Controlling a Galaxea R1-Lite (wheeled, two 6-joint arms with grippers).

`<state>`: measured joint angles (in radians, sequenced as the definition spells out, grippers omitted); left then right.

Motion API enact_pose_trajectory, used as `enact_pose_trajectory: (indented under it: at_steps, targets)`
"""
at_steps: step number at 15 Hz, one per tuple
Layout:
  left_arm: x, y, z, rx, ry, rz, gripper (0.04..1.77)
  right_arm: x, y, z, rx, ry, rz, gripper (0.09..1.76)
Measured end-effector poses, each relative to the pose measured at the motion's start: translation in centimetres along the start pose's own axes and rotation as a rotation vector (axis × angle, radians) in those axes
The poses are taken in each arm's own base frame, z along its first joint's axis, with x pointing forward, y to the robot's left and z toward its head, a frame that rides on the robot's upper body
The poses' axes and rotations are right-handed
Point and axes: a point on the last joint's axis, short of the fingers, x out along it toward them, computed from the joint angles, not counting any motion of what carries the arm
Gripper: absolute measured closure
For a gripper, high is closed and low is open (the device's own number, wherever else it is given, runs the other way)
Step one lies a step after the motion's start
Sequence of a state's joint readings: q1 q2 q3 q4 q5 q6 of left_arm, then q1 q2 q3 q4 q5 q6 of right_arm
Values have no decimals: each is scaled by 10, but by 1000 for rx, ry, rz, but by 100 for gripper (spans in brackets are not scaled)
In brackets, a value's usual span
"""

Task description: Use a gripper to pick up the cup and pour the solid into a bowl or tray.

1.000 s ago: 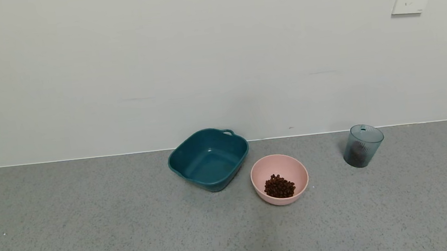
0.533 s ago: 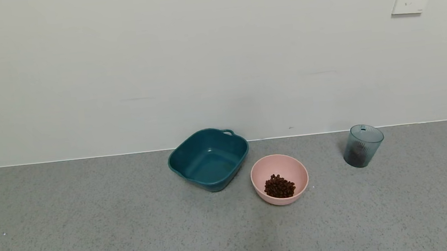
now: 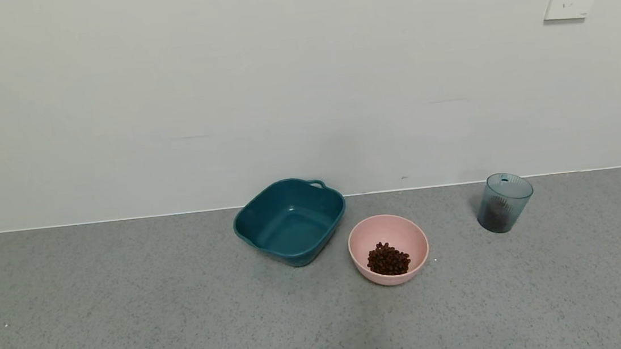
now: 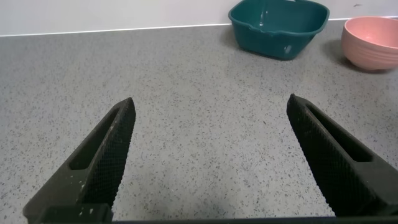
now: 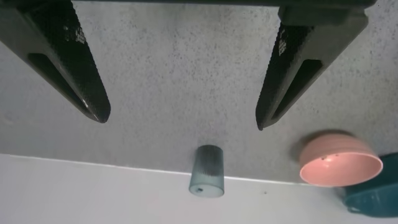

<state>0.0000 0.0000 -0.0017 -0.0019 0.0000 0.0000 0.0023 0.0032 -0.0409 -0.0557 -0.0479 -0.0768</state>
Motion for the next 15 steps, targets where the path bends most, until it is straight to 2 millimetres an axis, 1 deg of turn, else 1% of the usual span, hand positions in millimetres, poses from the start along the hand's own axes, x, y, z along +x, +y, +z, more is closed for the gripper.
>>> enact_pose_trajectory:
  at_steps: [4,6,15]
  targets:
    - [0,0,0,0,0,0,6,2,2,-10,25,30,40,15]
    - [0,0,0,0,0,0,6,2,2,-17,37,89,50,15]
    - [0,0,0,0,0,-1,6,2,2,-18,48,98,50,15]
